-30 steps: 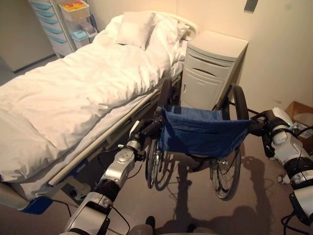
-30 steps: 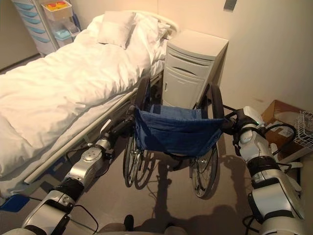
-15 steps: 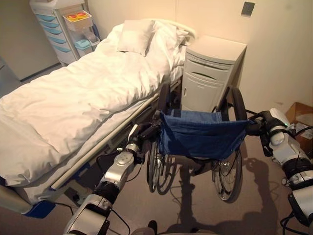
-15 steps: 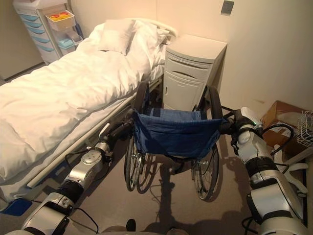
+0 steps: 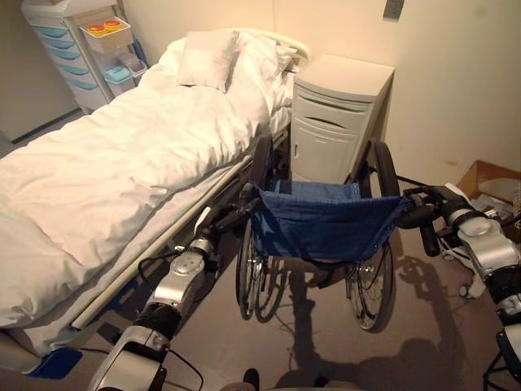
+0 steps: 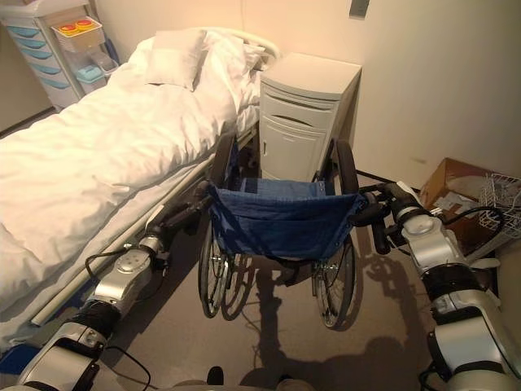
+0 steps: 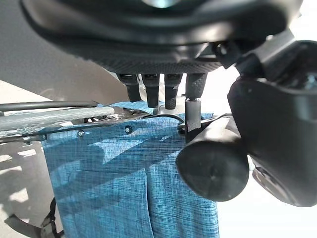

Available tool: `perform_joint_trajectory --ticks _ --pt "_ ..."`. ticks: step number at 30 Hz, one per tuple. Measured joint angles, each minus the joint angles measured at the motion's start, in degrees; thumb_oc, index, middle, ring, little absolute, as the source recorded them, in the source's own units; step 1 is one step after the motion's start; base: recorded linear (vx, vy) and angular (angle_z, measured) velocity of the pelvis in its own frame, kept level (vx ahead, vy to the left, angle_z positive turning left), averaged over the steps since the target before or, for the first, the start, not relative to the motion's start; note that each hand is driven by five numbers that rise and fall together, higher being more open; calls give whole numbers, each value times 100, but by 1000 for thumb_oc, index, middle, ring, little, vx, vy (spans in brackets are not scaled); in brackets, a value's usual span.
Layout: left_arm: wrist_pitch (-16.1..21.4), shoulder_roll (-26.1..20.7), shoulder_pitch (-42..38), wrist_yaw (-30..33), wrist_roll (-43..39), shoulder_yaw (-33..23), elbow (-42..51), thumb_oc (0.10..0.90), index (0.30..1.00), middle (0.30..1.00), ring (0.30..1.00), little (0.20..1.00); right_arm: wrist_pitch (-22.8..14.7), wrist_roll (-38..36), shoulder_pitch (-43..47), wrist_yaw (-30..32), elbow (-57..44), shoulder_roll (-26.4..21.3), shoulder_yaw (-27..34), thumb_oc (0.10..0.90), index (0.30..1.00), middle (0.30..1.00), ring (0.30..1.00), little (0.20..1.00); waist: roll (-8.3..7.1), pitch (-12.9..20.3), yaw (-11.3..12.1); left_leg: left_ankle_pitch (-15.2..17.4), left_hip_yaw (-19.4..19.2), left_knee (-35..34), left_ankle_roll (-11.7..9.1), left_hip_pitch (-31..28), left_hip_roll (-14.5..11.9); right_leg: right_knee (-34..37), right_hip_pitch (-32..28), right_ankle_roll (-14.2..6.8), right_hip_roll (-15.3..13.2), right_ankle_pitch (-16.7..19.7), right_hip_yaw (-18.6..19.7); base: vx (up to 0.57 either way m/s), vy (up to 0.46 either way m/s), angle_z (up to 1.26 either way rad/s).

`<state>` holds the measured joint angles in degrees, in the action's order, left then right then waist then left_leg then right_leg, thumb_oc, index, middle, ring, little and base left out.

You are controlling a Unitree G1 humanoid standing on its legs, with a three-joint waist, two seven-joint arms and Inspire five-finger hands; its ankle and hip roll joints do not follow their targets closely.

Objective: Push the wheelchair next to the bed

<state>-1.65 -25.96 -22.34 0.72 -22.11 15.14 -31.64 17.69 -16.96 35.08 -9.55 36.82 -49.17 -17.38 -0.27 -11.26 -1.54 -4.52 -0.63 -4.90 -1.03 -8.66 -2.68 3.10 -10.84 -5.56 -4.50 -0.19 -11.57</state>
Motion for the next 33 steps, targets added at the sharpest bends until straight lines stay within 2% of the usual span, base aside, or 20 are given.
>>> perform_joint_trajectory --ticks 7,13,19,23,26,28,33 --pt "83 -57 1 -128 -75 -237 -119 800 900 900 900 900 34 -862 -3 -71 -97 -4 46 800 900 900 900 900 -7 -15 -76 -3 -95 -28 -11 -58 -10 191 -64 2 25 88 40 8 10 -5" --pt "135 -57 17 -257 -490 -449 -233 800 900 900 900 900 20 -1798 -63 5 -180 0 192 800 900 900 900 900 -9 -148 -103 -2 -134 -29 -11 -68 -7 195 -58 -1 40 92 130 4 4 -2" --pt "108 -84 221 -756 -1493 -618 -330 800 900 900 900 900 -85 -2453 -496 152 -344 0 770 800 900 900 900 900 -34 -216 -89 10 -175 -30 -4 -59 8 195 -28 -6 29 96 167 9 1 -2" --pt "-224 -58 540 -1451 -2980 -783 -338 800 900 900 900 900 -313 -2686 -795 110 -334 -19 1144 800 900 900 900 900 -71 -237 -142 39 -290 -30 -1 -59 3 195 7 -8 28 97 221 11 0 -8" --pt "-488 -46 862 -1769 -3682 -998 -450 800 900 900 900 900 -371 -2878 -894 72 -293 -28 1436 800 900 900 900 900 -71 -238 -216 53 -309 -30 3 -58 5 196 25 -8 24 97 257 4 -1 -6" --pt "-656 -74 986 -1824 -3735 -1118 -597 800 900 900 900 900 -389 -3105 -895 13 -256 -120 1490 800 900 900 900 900 -75 -243 -220 55 -321 -30 4 -58 3 197 38 -11 19 99 284 5 0 -5" --pt "-746 -328 1313 -1888 -3901 -1292 -746 800 900 900 900 900 -434 -3910 -884 -81 -73 -429 1784 800 900 900 900 900 -73 -305 -190 54 -328 -30 6 -61 4 198 34 -17 12 104 285 0 0 0"
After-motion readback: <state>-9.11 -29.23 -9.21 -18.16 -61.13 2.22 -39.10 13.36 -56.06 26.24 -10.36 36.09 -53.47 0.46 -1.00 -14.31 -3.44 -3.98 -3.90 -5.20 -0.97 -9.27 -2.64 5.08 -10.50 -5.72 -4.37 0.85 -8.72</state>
